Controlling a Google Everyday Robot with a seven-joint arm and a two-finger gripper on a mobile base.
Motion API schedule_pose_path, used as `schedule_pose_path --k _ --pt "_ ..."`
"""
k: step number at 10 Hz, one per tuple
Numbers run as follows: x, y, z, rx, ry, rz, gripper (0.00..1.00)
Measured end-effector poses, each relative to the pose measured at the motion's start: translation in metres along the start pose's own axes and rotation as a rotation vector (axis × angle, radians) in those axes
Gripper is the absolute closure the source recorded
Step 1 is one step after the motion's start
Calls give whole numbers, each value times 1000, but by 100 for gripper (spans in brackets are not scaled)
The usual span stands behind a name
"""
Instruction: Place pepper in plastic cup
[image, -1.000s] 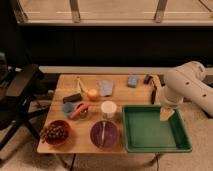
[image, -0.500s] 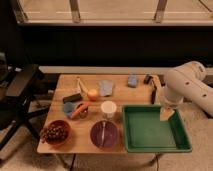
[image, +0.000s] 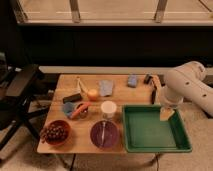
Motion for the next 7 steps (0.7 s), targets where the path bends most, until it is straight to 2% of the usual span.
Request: schedule_pose_path --k 5,6,7 --pt "1 -4 -4 4 -2 -18 35" --pt "-5 -8 -9 4 -13 -70 35" --pt "-20 -12 -14 9 -40 -159 35"
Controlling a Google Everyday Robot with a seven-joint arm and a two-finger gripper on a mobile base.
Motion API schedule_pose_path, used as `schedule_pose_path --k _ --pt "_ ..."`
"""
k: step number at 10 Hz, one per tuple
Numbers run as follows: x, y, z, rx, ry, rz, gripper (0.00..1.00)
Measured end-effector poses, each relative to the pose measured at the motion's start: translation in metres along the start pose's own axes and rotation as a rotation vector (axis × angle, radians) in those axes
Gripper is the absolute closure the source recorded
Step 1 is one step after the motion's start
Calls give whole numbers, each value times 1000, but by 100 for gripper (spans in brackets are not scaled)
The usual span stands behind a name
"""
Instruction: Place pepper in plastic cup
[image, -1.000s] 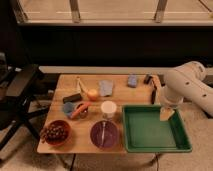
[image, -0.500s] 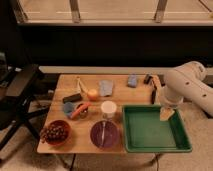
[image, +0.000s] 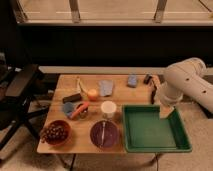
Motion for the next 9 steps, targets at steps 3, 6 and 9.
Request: schedule_pose_path --k 3,6,9 --pt "-56 -21 1 26 -104 -149 35" --pt "-109 -32 -3 60 -165 -262 35" --pt "-108 -31 -2 57 -163 -263 35"
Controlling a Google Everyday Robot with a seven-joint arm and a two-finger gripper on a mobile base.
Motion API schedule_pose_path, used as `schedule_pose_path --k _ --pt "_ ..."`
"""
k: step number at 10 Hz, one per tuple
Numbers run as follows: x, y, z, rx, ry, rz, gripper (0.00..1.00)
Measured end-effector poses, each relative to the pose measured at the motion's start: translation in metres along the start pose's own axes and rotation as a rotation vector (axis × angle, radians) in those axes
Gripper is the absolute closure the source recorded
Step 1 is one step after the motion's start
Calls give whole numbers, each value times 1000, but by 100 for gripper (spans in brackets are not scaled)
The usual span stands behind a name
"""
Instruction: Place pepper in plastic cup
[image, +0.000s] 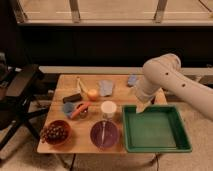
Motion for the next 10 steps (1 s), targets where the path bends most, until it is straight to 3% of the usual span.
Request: schedule_pose_path --k 1,4,8,10 --pt "-1 -1 0 4 -1 -7 35" --pt "-20 -36 4 75 -38 -83 35" --pt "-97 -117 14 172 -140 -282 35" --pt "-107 -125 16 176 -159 -308 35"
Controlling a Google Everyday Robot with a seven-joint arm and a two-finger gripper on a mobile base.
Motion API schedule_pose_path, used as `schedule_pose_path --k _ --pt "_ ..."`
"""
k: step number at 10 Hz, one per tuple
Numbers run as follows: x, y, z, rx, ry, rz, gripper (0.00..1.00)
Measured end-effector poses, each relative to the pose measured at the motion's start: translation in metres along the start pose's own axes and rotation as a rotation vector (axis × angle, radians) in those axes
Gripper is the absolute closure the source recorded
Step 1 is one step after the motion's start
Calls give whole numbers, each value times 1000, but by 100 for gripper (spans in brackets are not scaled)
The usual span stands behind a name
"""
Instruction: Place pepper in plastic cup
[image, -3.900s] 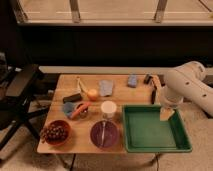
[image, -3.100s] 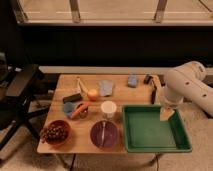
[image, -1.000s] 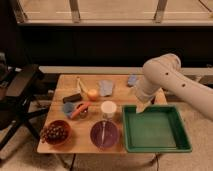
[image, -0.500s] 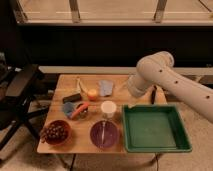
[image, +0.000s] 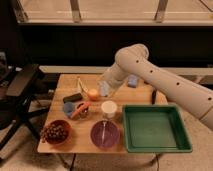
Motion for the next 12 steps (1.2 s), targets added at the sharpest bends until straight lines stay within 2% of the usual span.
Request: schedule_pose_path --k 4,7,9,12 --pt "-1 -2 4 -2 -7 -19 35" --pt "-25 -20 42 -23 -32 -123 35" --pt "-45 -31 78 -44 -62 -172 35" --pt "-58 -27 128 -94 -140 -203 35"
